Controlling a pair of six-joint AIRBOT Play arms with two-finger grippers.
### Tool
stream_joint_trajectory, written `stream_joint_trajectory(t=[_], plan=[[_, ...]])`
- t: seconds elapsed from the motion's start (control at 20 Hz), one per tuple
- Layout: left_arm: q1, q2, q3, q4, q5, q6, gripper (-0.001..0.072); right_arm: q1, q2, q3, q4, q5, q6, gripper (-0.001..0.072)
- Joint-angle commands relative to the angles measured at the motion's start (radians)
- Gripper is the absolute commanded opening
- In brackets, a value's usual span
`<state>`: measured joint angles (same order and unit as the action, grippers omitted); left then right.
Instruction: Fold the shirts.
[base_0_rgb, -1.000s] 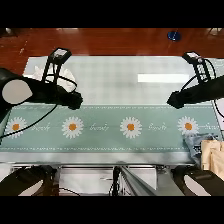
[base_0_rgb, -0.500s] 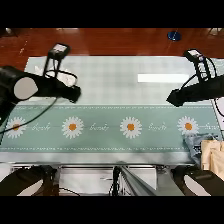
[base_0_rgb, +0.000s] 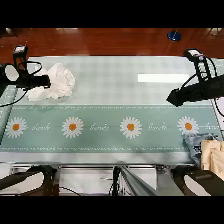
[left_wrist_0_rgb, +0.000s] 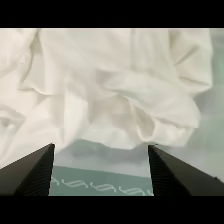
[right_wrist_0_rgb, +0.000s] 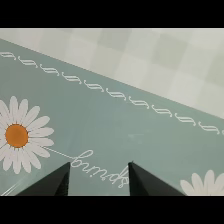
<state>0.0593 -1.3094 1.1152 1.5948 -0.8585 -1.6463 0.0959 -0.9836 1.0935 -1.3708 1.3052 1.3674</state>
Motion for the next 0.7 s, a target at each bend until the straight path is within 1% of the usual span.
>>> stream_joint_trajectory(t=[0.0,0.2,0.35,0.4,0.45,0.5,0.55,0.65], plan=[[0.059,-0.093,0.0,-0.051,0.175,0.002,0.072,0.001,0.001,0.0,0.004,0.0,0.001,0.0411],[0.059,-0.176,0.001,-0.063,0.377,0.002,0.072,0.001,0.0,0.0,0.005,-0.001,0.012,0.041],[0.058,-0.246,0.001,-0.098,0.413,0.002,0.072,0.001,0.0,0.0,0.009,0.0,0.04,0.0411],[0.058,-0.266,0.001,-0.109,0.41,0.002,0.0677,0.001,0.001,0.0,0.01,0.0,0.049,0.041],[0.059,-0.277,0.001,-0.111,0.409,0.002,0.035,0.001,0.001,0.0,0.011,0.0,0.053,0.041],[0.059,-0.277,0.003,-0.112,0.409,0.001,0.0057,0.0,0.0,0.0,0.01,0.0,0.053,0.041],[0.059,-0.267,0.017,-0.114,0.404,-0.003,0.0024,0.0,0.001,0.0,0.008,0.0,0.053,0.0411],[0.058,-0.224,0.079,-0.151,0.402,-0.009,0.0023,0.001,0.001,0.0,-0.004,-0.001,0.047,0.041]])
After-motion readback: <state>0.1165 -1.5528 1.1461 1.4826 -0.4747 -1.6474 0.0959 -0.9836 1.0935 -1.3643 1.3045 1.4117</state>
